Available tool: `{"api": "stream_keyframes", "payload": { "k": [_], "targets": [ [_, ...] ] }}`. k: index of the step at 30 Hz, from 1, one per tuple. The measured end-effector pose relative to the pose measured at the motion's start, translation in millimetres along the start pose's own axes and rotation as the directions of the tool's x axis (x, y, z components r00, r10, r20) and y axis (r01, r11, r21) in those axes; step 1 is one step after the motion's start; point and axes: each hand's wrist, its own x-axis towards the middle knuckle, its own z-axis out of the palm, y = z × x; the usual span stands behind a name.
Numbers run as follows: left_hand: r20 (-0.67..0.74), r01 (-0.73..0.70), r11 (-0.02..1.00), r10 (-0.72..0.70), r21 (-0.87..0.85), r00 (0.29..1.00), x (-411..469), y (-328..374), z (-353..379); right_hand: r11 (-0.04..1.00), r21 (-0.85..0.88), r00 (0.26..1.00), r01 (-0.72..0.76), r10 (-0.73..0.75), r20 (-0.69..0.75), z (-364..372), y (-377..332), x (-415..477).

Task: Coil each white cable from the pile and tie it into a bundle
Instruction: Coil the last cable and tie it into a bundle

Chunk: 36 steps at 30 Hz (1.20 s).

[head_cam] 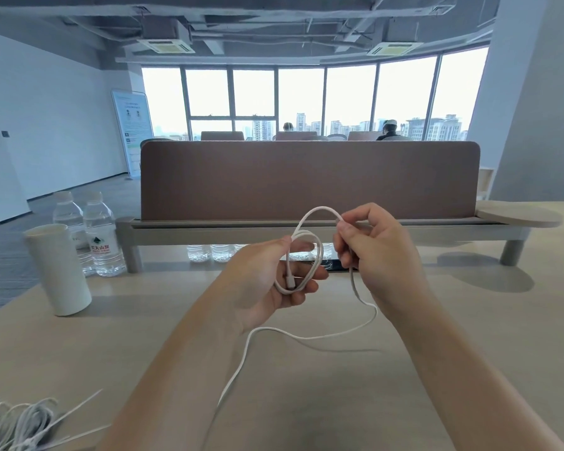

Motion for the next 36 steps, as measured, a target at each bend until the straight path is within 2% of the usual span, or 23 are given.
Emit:
{"api": "stream_keyframes", "payload": {
  "k": [8,11,15,20,27,32,36],
  "targets": [
    [0.019,0.019,0.994,-0.021,0.11,1.0,-2,-1,2,0.999,0.032,0.999,0.017,-0.016,-0.03,-1,1,0],
    [-0.018,-0.007,0.994,0.009,0.111,1.0,-1,-1,3,0.999,0.036,0.999,0.003,-0.002,-0.037,-1,2,1],
    [-0.087,-0.067,0.997,0.065,-0.025,0.994,1,1,2,0.996,0.076,0.998,-0.05,0.053,-0.036,1,7,3],
    [-0.156,-0.101,0.98,0.074,-0.17,0.985,3,2,0,0.997,0.011,0.997,-0.08,0.079,0.018,6,10,2],
    [-0.167,-0.131,0.952,0.087,-0.277,0.982,5,2,-2,0.97,-0.241,0.999,-0.035,0.038,0.008,16,12,-3],
    [-0.178,-0.142,0.947,0.092,-0.289,0.98,6,0,-1,0.907,-0.42,1.0,0.021,-0.014,0.021,23,14,-8],
    [-0.214,-0.158,0.946,0.098,-0.284,0.972,8,-1,1,0.829,-0.549,0.993,0.107,-0.067,0.093,27,12,-11]
  ]
}}
